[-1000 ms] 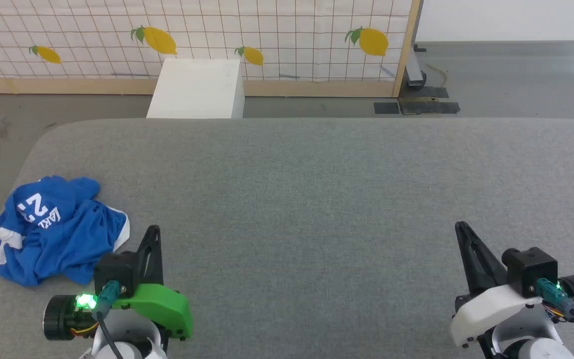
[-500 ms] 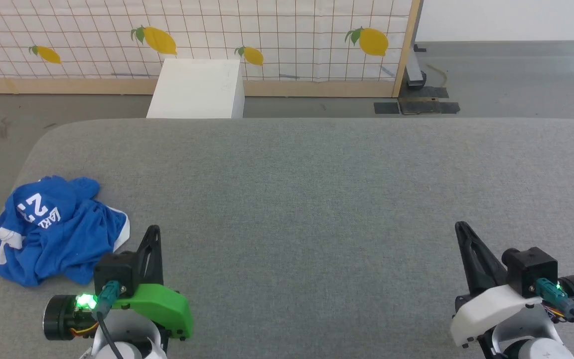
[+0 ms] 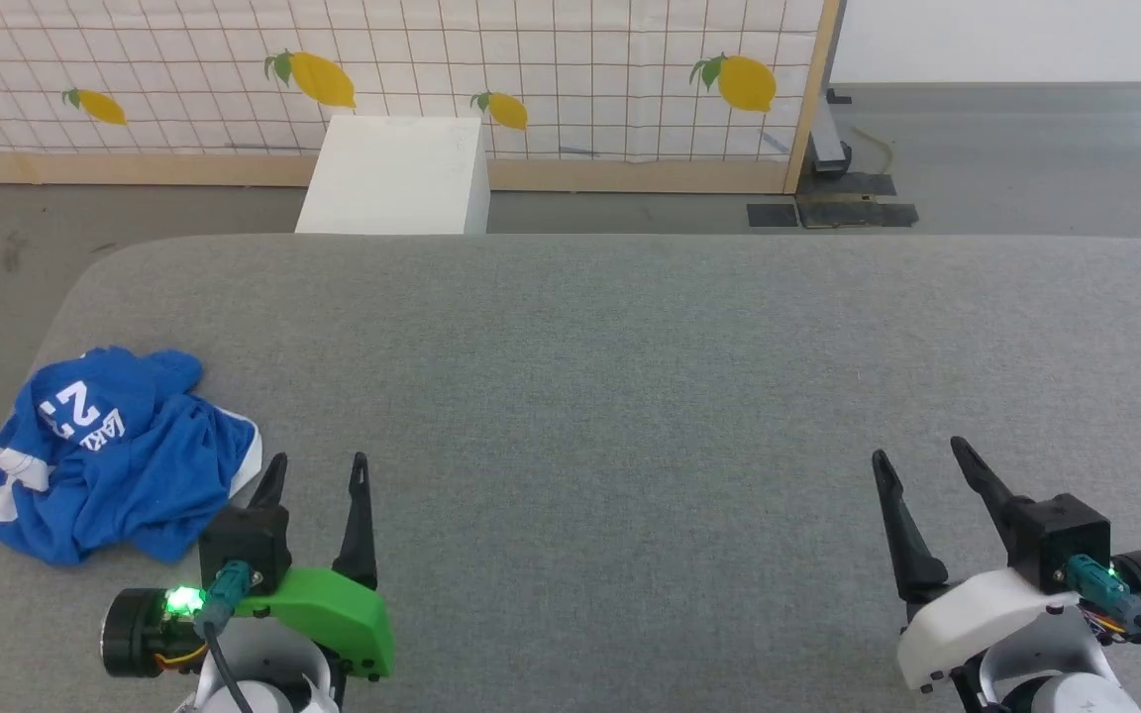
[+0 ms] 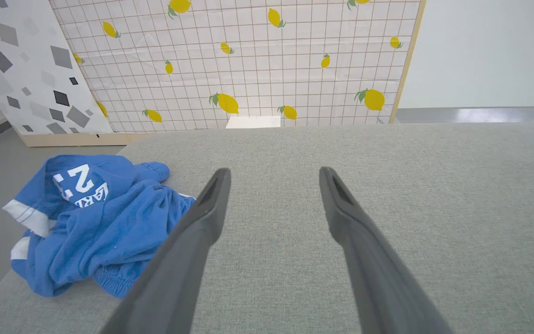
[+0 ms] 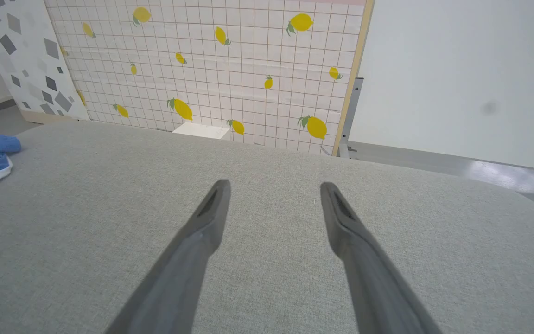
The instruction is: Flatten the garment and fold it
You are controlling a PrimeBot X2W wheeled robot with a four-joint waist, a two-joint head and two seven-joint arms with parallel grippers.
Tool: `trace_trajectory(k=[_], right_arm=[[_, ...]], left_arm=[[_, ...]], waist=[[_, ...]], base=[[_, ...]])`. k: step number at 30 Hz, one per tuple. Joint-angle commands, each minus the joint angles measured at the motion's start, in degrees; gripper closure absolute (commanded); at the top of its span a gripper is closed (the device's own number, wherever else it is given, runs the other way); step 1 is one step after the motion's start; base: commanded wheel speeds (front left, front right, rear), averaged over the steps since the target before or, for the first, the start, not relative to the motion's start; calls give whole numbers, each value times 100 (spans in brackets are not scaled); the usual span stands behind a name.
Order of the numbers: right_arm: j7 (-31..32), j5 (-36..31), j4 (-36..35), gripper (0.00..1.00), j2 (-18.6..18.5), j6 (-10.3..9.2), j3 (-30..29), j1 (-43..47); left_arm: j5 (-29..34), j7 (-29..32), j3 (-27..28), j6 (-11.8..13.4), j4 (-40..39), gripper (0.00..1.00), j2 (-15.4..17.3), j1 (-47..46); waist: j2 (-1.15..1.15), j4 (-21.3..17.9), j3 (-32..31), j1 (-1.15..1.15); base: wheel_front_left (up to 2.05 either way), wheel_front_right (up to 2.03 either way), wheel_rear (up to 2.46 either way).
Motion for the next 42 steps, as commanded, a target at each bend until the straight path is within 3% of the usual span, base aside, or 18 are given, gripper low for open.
trace_trajectory(k=[1,42], right_arm=[[-69,45,55,0,1,-1,-21,-55],[-357,172,378,0,4,-4,6,-229]], left_arm=[[-70,-84,-54,66,83,0,-1,-105],[-514,-575,-199,333,572,0,141,-272]], waist=[[0,55,2,0],[0,1442,7,0]], base=[[0,0,0],[0,0,0]])
